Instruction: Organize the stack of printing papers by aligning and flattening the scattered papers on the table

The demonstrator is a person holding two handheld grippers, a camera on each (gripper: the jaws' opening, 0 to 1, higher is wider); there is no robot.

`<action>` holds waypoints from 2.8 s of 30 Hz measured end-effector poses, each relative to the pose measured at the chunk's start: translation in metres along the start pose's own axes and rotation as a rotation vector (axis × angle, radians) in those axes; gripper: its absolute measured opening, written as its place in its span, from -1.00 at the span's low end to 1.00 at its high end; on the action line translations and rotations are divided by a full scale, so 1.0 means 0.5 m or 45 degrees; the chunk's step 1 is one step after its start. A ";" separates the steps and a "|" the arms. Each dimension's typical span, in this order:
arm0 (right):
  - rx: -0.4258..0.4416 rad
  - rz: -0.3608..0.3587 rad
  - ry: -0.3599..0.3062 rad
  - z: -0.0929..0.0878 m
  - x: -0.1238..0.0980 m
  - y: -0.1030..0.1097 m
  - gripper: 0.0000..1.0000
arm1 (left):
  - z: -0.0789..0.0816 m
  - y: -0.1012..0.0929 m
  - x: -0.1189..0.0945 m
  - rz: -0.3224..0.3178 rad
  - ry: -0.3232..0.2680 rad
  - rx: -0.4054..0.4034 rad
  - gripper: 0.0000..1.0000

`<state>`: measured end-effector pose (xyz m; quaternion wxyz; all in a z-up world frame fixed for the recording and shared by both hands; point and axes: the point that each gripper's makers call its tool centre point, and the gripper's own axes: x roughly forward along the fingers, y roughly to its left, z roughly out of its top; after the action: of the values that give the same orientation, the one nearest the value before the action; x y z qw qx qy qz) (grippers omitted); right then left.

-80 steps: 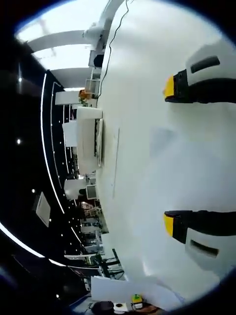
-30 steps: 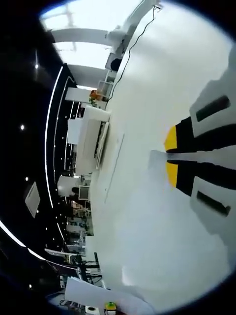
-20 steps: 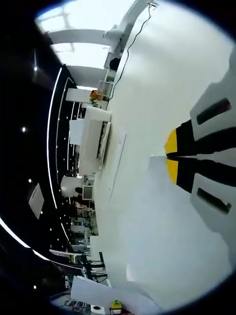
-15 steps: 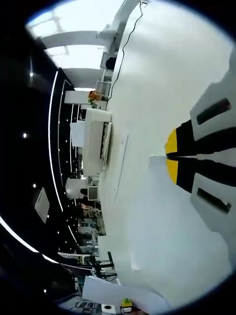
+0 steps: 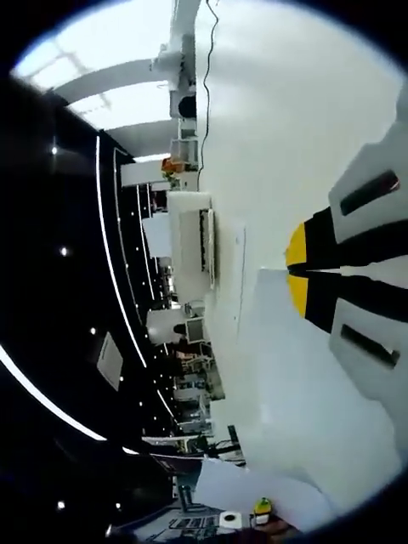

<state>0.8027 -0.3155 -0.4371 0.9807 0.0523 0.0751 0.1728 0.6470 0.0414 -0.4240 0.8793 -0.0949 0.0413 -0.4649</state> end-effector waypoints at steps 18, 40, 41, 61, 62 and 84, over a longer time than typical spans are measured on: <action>0.011 0.078 -0.284 0.160 -0.094 0.094 -1.00 | -0.008 -0.002 0.003 0.002 0.030 0.002 -0.75; -0.365 0.272 -0.533 0.435 -0.240 0.334 -1.00 | -0.007 -0.001 0.000 -0.002 0.027 0.002 -0.74; -0.396 0.263 -0.531 0.442 -0.248 0.340 -1.00 | -0.007 -0.001 0.000 0.000 0.026 0.004 -0.73; -0.669 0.719 -0.539 0.572 -0.422 0.482 -1.00 | -0.007 -0.004 0.002 0.005 0.026 0.006 -0.72; -0.657 0.724 -0.543 0.578 -0.425 0.479 -1.00 | -0.008 -0.004 0.002 0.005 0.026 0.006 -0.72; -0.784 0.921 -0.433 0.556 -0.441 0.538 -1.00 | 0.011 0.012 -0.009 0.014 -0.034 -0.050 -0.87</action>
<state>0.5550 -0.1618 -0.1007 0.8263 -0.1893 -0.1630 0.5048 0.6502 0.0488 -0.4198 0.8803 -0.1180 0.0392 -0.4578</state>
